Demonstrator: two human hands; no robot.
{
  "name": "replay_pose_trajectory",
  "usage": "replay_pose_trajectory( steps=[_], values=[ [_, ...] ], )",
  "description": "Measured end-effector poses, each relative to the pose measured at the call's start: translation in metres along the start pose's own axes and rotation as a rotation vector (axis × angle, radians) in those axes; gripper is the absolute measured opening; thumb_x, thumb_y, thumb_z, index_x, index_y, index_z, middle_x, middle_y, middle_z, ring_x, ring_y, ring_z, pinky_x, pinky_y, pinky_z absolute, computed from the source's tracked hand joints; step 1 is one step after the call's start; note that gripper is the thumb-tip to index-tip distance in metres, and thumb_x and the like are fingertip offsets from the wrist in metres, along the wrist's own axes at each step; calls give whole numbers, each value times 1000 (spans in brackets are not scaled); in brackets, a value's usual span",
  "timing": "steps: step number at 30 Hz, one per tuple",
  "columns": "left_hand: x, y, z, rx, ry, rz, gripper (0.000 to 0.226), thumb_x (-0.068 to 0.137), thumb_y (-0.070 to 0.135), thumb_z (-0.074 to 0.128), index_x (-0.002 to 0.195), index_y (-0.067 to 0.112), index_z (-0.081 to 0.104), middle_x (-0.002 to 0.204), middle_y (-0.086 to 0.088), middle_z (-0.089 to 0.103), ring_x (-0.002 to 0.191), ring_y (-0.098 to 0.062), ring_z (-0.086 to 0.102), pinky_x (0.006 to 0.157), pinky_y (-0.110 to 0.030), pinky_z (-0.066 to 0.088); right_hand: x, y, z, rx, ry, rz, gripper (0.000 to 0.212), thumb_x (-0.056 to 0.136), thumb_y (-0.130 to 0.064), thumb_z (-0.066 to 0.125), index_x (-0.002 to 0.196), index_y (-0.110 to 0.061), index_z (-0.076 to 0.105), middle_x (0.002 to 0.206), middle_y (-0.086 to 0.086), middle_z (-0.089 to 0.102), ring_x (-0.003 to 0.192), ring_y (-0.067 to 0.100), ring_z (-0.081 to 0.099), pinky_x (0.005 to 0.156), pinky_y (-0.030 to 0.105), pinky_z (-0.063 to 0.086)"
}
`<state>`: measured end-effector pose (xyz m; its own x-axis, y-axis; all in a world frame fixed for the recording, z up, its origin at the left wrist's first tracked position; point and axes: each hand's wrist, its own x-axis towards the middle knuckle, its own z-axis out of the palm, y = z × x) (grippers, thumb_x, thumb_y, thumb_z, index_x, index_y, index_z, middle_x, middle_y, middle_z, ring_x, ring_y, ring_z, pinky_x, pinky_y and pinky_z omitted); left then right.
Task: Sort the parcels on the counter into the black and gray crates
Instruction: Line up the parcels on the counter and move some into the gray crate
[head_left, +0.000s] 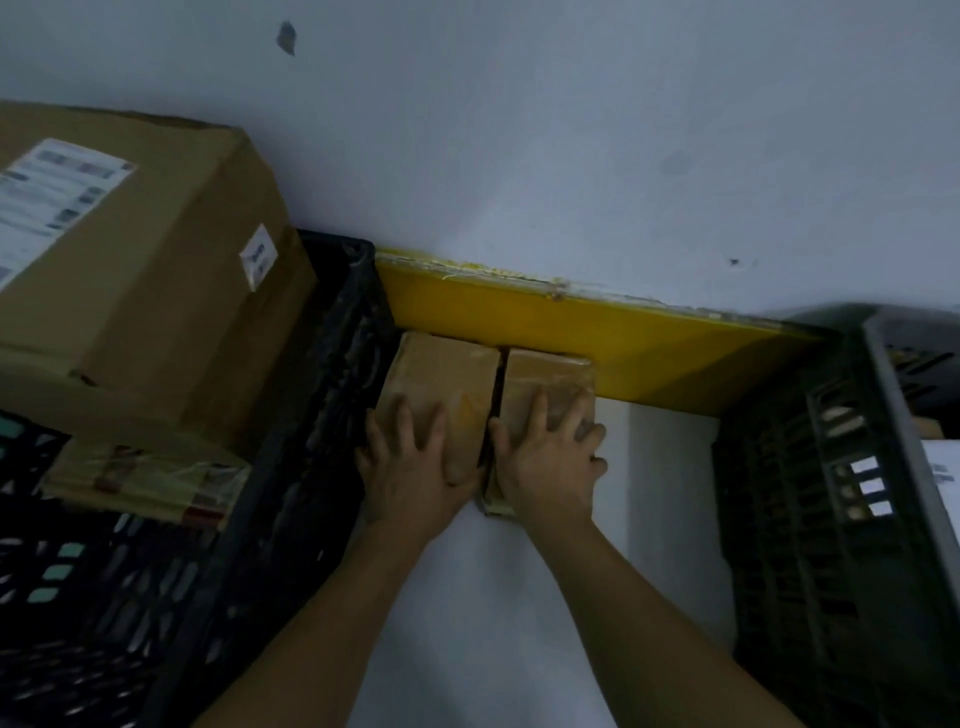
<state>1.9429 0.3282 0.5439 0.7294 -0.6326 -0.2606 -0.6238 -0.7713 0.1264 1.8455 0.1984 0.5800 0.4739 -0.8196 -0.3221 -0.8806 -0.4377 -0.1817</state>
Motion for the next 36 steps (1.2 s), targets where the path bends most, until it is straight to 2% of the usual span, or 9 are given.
replay_pose_trajectory(
  steps=[4, 10, 15, 18, 24, 30, 33, 36],
  values=[
    [4, 8, 7, 183, 23, 62, 86, 101, 79, 23, 172, 33, 6, 178, -16, 9, 161, -50, -3, 127, -66, 6, 6, -3, 4, 0, -30, 3, 85, 103, -79, 17, 172, -32, 4, 177, 18, -18, 159, 56, -1, 121, 72, 24],
    [11, 5, 8, 164, -36, 70, 84, 102, 77, 15, 171, 34, -7, 179, -15, -6, 162, -46, -9, 129, -64, 7, 13, -6, 8, -14, -57, 9, 86, 102, -79, 14, 172, -32, -6, 176, 18, -23, 160, 54, -15, 123, 75, 18],
    [16, 6, -4, 80, -32, 58, 77, 104, 74, 9, 171, 36, 3, 179, -13, -4, 163, -42, -11, 128, -65, 4, 12, -2, 5, -25, -47, 8, 85, 102, -80, 11, 171, -36, -10, 177, 15, -24, 161, 51, -17, 121, 77, 17],
    [13, 9, -22, 80, 32, 47, 79, 104, 74, 8, 171, 32, 11, 179, -13, 0, 163, -40, -8, 128, -65, 1, 4, 6, -3, -61, 33, -37, 83, 103, -78, 9, 171, -35, -9, 177, 14, -25, 162, 49, -17, 122, 77, 13],
    [-1, 35, -80, 110, 157, 65, 85, 100, 76, 3, 172, 29, 10, 179, -14, 0, 163, -40, -7, 127, -67, 1, -22, 28, -59, -145, 176, -133, 83, 105, -75, 10, 174, -29, 3, 178, 14, -21, 165, 41, -14, 130, 66, 6],
    [-36, 97, -121, 42, 259, 225, 86, 100, 77, 4, 172, 31, 9, 180, -12, -2, 164, -38, -10, 128, -67, 1, -87, 85, -125, -107, 377, -128, 83, 106, -74, 13, 173, -26, 16, 181, 13, -10, 166, 38, -8, 132, 62, 7],
    [-65, 141, -127, 13, 274, 346, 85, 101, 77, 7, 172, 30, 9, 180, -12, -3, 164, -38, -11, 128, -68, 1, -123, 131, -149, -82, 501, -96, 83, 106, -73, 17, 172, -23, 25, 181, 15, 0, 167, 39, 0, 131, 61, 13],
    [-98, 180, -129, -12, 278, 438, 83, 103, 76, 11, 172, 29, 9, 180, -12, -3, 164, -37, -11, 128, -67, 1, -150, 181, -164, -85, 559, -52, 79, 108, -70, 22, 171, -24, 26, 181, 15, 4, 166, 39, 4, 130, 61, 17]
  ],
)
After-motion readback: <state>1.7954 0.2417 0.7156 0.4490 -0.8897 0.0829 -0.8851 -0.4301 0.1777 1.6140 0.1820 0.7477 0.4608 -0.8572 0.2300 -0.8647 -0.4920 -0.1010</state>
